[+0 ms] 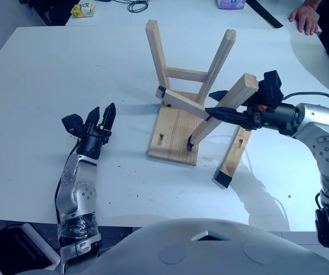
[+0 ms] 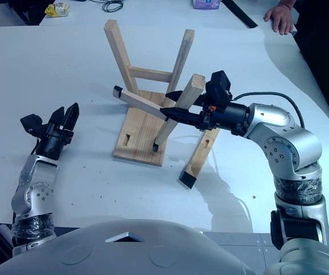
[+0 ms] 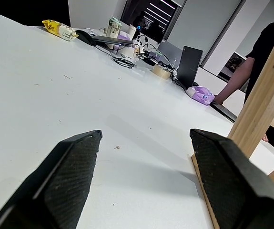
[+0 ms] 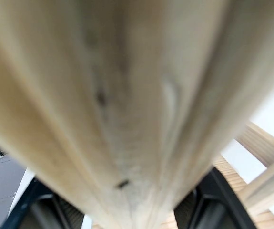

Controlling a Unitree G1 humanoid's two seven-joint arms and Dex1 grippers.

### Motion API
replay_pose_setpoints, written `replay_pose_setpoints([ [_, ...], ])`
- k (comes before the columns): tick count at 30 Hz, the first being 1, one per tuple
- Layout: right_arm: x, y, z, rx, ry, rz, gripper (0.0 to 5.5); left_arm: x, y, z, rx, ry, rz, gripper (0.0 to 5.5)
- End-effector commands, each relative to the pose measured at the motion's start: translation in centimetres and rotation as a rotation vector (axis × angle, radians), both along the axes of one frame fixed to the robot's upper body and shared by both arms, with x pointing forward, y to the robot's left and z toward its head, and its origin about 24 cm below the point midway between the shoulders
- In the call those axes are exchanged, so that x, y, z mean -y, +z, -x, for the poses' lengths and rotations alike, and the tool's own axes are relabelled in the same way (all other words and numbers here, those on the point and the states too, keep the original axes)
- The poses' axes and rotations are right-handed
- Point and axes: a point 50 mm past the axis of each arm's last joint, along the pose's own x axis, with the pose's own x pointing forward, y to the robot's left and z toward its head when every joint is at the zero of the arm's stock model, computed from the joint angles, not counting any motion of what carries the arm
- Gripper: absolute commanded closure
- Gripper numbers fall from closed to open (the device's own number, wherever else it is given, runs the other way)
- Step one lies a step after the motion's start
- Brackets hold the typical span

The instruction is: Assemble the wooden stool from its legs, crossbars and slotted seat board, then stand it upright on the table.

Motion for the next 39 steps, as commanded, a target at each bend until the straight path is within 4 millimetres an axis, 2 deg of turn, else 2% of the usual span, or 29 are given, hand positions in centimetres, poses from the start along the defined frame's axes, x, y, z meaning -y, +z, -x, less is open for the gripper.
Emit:
replay_pose_setpoints([
  [1, -0.1, -0.3, 0.5, -0.004, 0.003, 0.013, 3.44, -0.3, -0.1, -0.2, -0.016, 0.004, -0.016, 2.07],
  [18, 0.4, -0.9, 0.4, -0.012, -0.007, 0.071, 3.44, -0.4, -0.5, -0.1, -0.017, 0.011, -0.018, 2.07],
  [23, -0.2, -1.5, 0.8, 0.017, 0.016, 0.099, 3.44, -0.4, -0.5, -0.2, -0.017, 0.011, -0.022, 2.07],
  [31, -1.2, -1.0, 0.8, 0.103, 0.038, 0.112, 3.45, 0.2, -0.4, -0.3, -0.014, -0.015, -0.019, 2.07],
  [39, -1.3, -4.1, 1.6, 0.089, 0.008, 0.198, 3.45, 1.6, 0.4, -0.4, 0.008, -0.043, -0.018, 2.07],
])
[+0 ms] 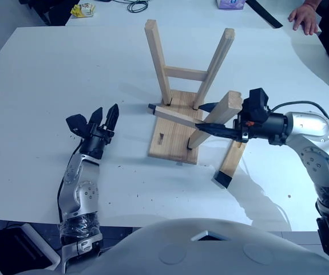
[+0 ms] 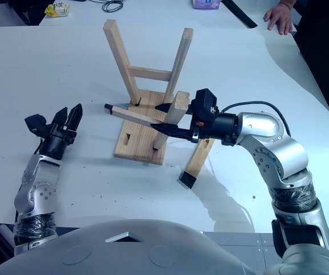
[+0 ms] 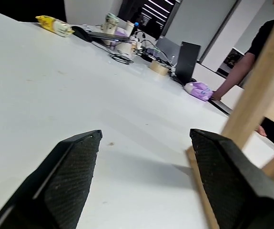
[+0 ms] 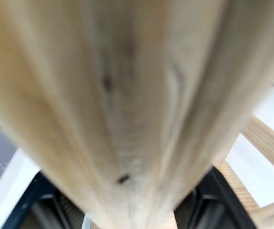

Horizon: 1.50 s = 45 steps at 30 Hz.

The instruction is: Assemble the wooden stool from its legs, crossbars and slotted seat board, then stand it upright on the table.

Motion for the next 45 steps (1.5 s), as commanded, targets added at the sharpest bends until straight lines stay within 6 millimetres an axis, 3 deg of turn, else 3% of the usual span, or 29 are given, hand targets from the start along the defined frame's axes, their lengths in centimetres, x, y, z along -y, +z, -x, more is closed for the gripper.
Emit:
replay_pose_setpoints([
  [1, 0.4, -2.9, 0.2, -0.081, -0.082, 0.086, 3.45, 0.6, 0.6, -0.2, 0.008, -0.010, -0.008, 2.07],
  [9, -0.1, -5.2, -0.2, -0.249, -0.095, 0.081, 3.45, 2.0, 1.4, -0.8, 0.029, -0.038, 0.023, 2.07],
  [14, -0.2, -6.3, 0.0, -0.231, -0.082, 0.218, 3.45, 2.7, 1.9, -0.8, 0.046, -0.056, 0.032, 2.07],
  [21, 0.1, -5.6, -0.5, -0.197, -0.019, 0.375, 3.45, 2.7, 2.3, -0.9, 0.059, -0.053, 0.031, 2.07],
  [31, 2.1, -7.4, -1.8, -0.289, 0.001, 0.417, 3.45, 3.1, 2.5, -1.5, 0.072, -0.069, 0.046, 2.07],
  [35, 3.2, -7.1, -2.3, -0.277, 0.060, 0.410, 3.45, 2.9, 2.5, -1.7, 0.077, -0.069, 0.044, 2.07],
  [40, 2.8, -5.8, -1.7, -0.245, 0.174, 0.360, 3.45, 2.4, 2.7, -1.9, 0.082, -0.067, 0.034, 2.07],
  [45, 2.4, -5.5, -2.1, -0.210, 0.141, 0.362, 3.45, 1.9, 2.7, -1.7, 0.080, -0.052, 0.024, 2.07],
])
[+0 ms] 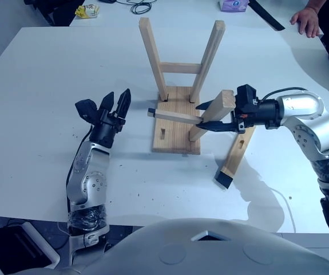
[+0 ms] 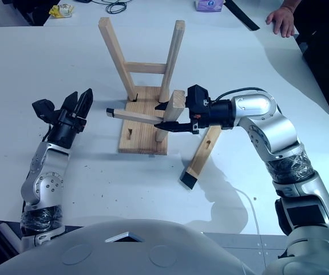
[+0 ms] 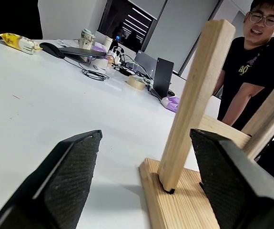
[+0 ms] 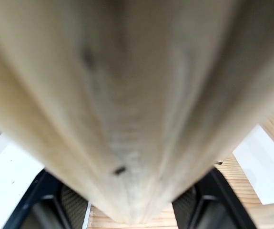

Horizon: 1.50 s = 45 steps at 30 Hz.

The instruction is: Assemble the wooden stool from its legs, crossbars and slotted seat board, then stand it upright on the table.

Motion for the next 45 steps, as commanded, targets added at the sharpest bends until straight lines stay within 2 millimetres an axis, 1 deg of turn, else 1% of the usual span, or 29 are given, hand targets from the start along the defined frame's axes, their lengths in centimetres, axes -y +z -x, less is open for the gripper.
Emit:
replay_pose_setpoints([
  [1, 1.8, -4.9, 1.0, -0.199, -0.083, 0.224, 3.45, -0.4, 0.0, 0.0, -0.005, 0.003, -0.014, 2.07],
  [5, 2.1, -3.9, 0.5, -0.194, -0.104, 0.180, 3.45, -0.7, 0.0, 0.2, -0.006, 0.015, -0.017, 2.07],
  [6, 2.2, -3.7, 0.5, -0.193, -0.103, 0.175, 3.09, -0.8, -0.1, 0.3, -0.007, 0.020, -0.019, 2.07],
  [11, 3.1, -3.6, 0.5, -0.196, -0.127, 0.201, 2.36, -1.5, -0.5, 0.7, -0.020, 0.046, -0.027, 2.07],
  [13, 3.5, -3.6, 0.3, -0.188, -0.158, 0.217, 2.15, -1.9, -0.7, 1.1, -0.024, 0.061, -0.025, 2.07],
  [15, 4.0, -3.7, 0.3, -0.189, -0.188, 0.240, 1.78, -2.1, -0.8, 1.3, -0.031, 0.069, -0.022, 2.07],
  [17, 4.8, -3.9, 0.6, -0.192, -0.231, 0.276, 1.78, -2.1, -1.1, 1.5, -0.048, 0.074, -0.025, 2.07],
  [20, 6.3, -4.0, 0.6, -0.180, -0.368, 0.351, 1.78, -2.3, -1.7, 2.6, -0.089, 0.109, -0.031, 2.07],
  [23, 7.4, -3.8, -0.1, -0.168, -0.616, 0.399, 1.78, -2.7, -2.6, 4.0, -0.150, 0.193, -0.030, 2.07],
  [25, 7.8, -3.4, -0.1, -0.188, -0.763, 0.394, 1.78, -2.9, -3.0, 4.7, -0.171, 0.235, -0.016, 2.07],
  [29, 7.5, -1.3, 0.6, -0.331, -0.929, 0.328, 1.78, -3.3, -3.1, 6.4, -0.194, 0.292, 0.003, 2.07],
  [32, 8.3, -1.1, 0.9, -0.518, -1.138, 0.340, 1.78, -3.4, -3.4, 7.8, -0.220, 0.333, 0.007, 2.07],
  [34, 8.8, -1.1, 0.8, -0.592, -1.209, 0.314, 1.78, -3.2, -3.6, 8.6, -0.232, 0.355, 0.019, 2.07],
  [38, 8.6, -0.7, -0.6, -0.630, -1.258, 0.252, 1.78, -2.6, -4.0, 9.6, -0.255, 0.387, 0.039, 2.07],
  [41, 7.2, -1.4, -1.4, -0.685, -1.293, 0.212, 1.78, -2.3, -3.9, 9.7, -0.252, 0.399, 0.049, 2.07],
  [43, 6.2, -2.2, -1.5, -0.724, -1.331, 0.195, 1.78, -2.2, -3.8, 9.4, -0.246, 0.395, 0.051, 2.07],
  [45, 5.8, -2.7, -1.4, -0.737, -1.393, 0.204, 1.78, -2.1, -3.8, 9.2, -0.242, 0.389, 0.050, 2.07],
])
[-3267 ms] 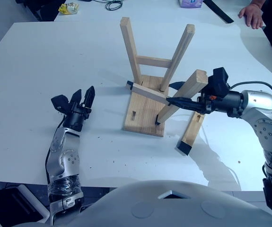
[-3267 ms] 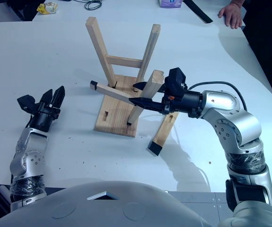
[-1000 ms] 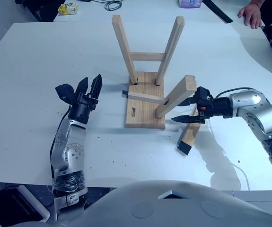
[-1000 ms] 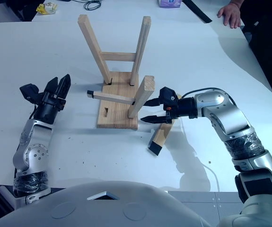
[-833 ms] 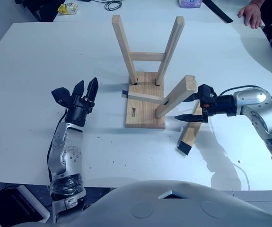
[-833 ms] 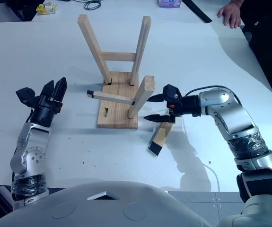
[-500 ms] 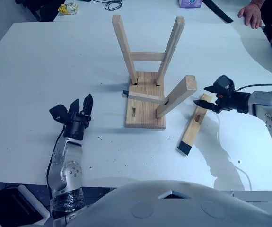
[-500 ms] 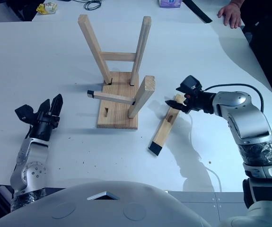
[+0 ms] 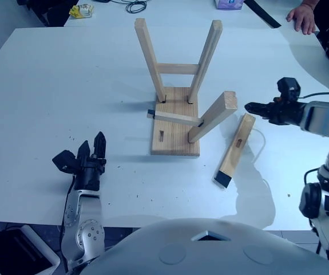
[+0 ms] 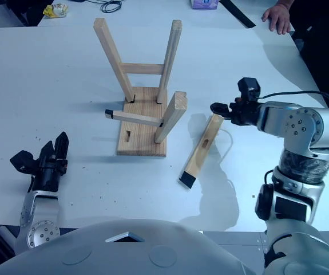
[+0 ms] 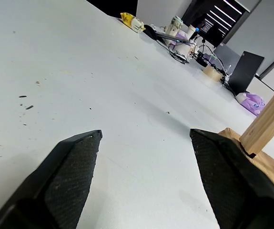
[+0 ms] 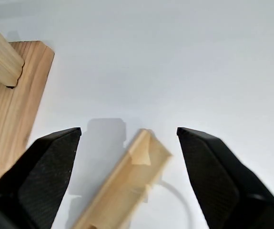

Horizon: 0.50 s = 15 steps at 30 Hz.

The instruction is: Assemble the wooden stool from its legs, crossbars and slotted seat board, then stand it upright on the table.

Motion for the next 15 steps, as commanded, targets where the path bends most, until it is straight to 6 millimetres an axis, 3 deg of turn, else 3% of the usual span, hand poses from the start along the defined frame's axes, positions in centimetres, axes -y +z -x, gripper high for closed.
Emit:
replay_pose_setpoints([
  [1, -0.7, -0.7, 0.1, -0.029, -0.110, 0.017, 1.78, 0.2, 0.2, -0.3, -0.003, -0.007, -0.007, 2.07],
  [8, 0.6, 2.7, -1.3, 0.024, -0.171, 0.124, 1.78, 0.4, -0.3, 1.2, -0.028, 0.015, 0.001, 2.07],
  [11, 1.6, 2.7, -1.4, -0.051, -0.155, 0.160, 1.78, 0.8, -0.4, 1.6, -0.023, 0.047, 0.015, 2.07],
  [15, 1.2, 2.1, -1.2, -0.143, -0.111, 0.138, 1.78, 1.2, -0.5, 1.3, -0.010, 0.059, 0.019, 2.07],
])
